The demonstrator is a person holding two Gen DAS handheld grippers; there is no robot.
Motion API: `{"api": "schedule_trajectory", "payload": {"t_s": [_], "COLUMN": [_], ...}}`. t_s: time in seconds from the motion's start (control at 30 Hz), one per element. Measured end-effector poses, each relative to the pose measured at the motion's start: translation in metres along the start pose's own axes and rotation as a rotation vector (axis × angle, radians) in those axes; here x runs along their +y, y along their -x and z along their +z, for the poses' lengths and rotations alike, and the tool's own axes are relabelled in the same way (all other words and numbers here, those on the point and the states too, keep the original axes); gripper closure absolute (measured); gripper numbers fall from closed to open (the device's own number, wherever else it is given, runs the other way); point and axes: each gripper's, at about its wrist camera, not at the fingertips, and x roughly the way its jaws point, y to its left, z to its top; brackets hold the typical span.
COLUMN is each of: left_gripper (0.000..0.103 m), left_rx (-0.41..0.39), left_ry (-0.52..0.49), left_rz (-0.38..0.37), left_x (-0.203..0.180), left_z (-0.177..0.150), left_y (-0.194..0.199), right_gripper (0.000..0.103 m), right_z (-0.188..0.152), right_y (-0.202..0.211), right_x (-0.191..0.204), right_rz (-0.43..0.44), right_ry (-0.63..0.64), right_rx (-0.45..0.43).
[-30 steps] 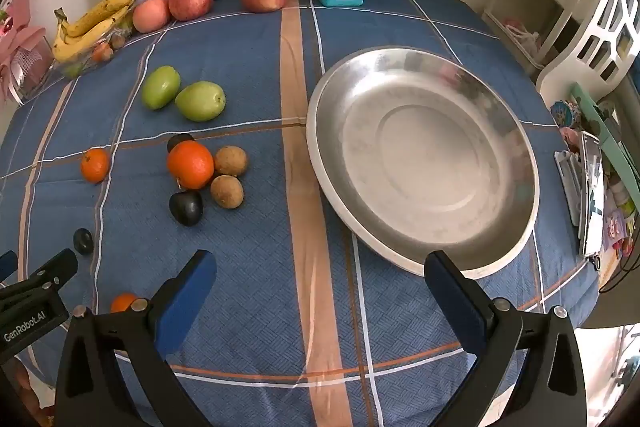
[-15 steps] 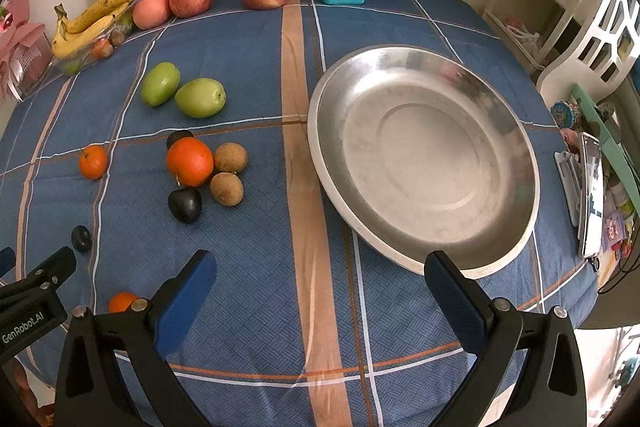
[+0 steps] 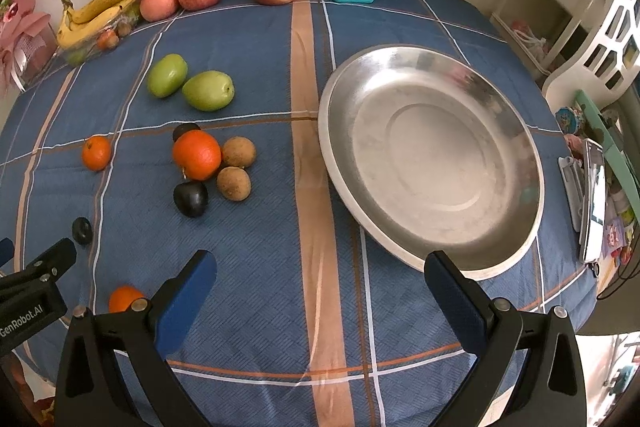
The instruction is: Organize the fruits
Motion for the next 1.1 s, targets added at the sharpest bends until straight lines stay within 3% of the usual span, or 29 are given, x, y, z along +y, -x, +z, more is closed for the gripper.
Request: {"api": "schedule_trajectory", "payload": {"t_s": [0.27, 0.4, 0.77, 0.9, 1.0, 1.1], "left_gripper": [0.0, 0.0, 0.0, 0.0, 0.0, 0.002], "left_rx": [-0.015, 0.006, -0.023, -0.021, 0.024, 0.081], "left_ry": [0.006, 0.006, 0.019, 0.08, 0.132, 0.155], "left_rz": [0.008, 0.007, -0.004, -0.025, -0.091, -0.094], "left_x": [0.003, 0.002, 0.004, 0.022, 0.036, 0.04], "left_z": [0.0, 0.0, 0.001, 0.003, 0.006, 0.007], "left_y": [0.0, -0.001, -0.003, -0.007, -0.012, -0.02], "right_gripper": [0.0, 0.0, 0.0, 0.0, 0.0, 0.0], "right_z": [0.0, -0.001, -0.002, -0.003, -0.004, -0.006], "right_y": [-0.005, -0.007, -0.007, -0.015, -0.02, -0.023], "right_x": [0.006, 0.006, 0.011, 0.024, 0.038, 0.057], "right_rz": [-0.078, -0.061, -0.029, 0.078, 0.184, 0.235], "right_ry": [0.044, 0.055, 0.046, 0.087, 0.109, 0.151], "right_rx": [-0.004, 0.03, -0.064, -0.002, 0.033, 0.034]}}
